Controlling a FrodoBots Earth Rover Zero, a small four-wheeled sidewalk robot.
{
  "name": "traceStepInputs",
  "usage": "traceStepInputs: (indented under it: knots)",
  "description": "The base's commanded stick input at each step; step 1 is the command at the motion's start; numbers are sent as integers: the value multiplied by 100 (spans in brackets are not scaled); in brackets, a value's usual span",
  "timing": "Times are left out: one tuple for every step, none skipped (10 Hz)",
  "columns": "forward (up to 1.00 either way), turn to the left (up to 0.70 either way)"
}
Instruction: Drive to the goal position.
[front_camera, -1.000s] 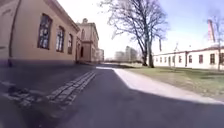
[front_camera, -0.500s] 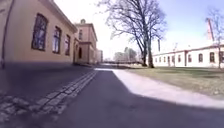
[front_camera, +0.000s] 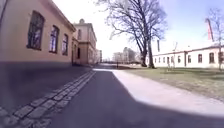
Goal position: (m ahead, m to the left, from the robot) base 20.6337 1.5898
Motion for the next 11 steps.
traceStepInputs:
  knots:
    - [85, 0]
    - [85, 0]
    - [85, 0]
    - [85, 0]
    - [85, 0]
    - [85, 0]
    - [85, 0]
    - [85, 0]
    - [85, 0]
    - [85, 0]
    - [85, 0]
